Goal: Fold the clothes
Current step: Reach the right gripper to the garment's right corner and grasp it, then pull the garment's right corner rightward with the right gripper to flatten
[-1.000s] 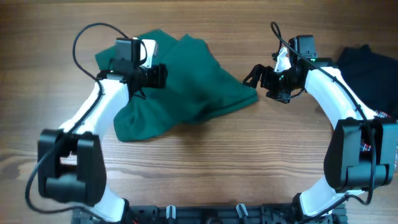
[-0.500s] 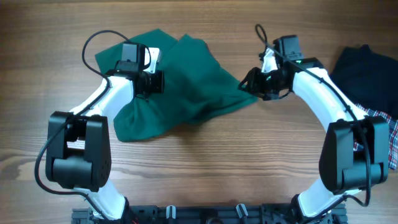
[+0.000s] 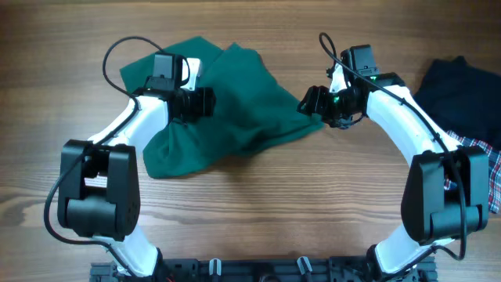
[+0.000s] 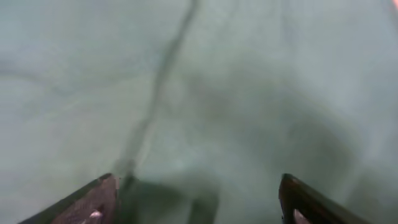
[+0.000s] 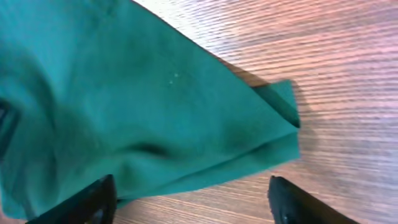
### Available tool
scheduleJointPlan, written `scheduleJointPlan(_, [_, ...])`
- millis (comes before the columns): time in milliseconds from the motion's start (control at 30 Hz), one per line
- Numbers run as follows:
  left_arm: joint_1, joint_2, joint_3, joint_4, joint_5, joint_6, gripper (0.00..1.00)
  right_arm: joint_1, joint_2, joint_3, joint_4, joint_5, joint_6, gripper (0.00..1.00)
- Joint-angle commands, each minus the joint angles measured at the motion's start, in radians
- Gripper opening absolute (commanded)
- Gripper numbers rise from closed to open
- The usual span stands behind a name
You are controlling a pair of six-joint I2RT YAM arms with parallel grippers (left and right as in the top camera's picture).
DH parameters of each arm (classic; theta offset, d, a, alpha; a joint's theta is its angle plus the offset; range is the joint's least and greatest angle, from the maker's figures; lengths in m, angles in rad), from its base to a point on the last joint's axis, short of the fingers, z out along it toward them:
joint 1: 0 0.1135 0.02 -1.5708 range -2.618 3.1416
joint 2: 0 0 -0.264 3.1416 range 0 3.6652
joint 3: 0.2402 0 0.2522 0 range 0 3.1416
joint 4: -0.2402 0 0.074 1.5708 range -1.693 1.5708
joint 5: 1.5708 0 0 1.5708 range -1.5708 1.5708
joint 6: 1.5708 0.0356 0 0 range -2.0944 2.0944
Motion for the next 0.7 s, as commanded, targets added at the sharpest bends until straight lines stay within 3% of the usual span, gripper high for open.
scheduleJointPlan(0, [0.005, -0.004, 0.001, -0.004, -0.068, -0.003, 0.89, -0.003, 0.011, 0.006, 0.002, 0.039, -0.001, 0.83])
scheduleJointPlan(67, [0.005, -0.004, 0.001, -0.016, -0.068, -0.007, 0.93, -0.002, 0.011, 0.005, 0.005, 0.039, -0.001, 0.58])
scheduleJointPlan(100, [0.005, -0.004, 0.001, -0.018, -0.068, -0.007, 0.96, 0.000, 0.011, 0.003, 0.004, 0.035, -0.001, 0.39])
scheduleJointPlan(200, [0.005, -0.004, 0.001, -0.002, -0.068, -0.007, 1.00, 0.014, 0.018, 0.002, 0.002, 0.010, -0.002, 0.05])
scheduleJointPlan(667, [0.005, -0.004, 0.001, 0.034, -0.067, -0.006, 1.00, 0.108, 0.045, -0.142, 0.145, -0.031, 0.027, 0.04])
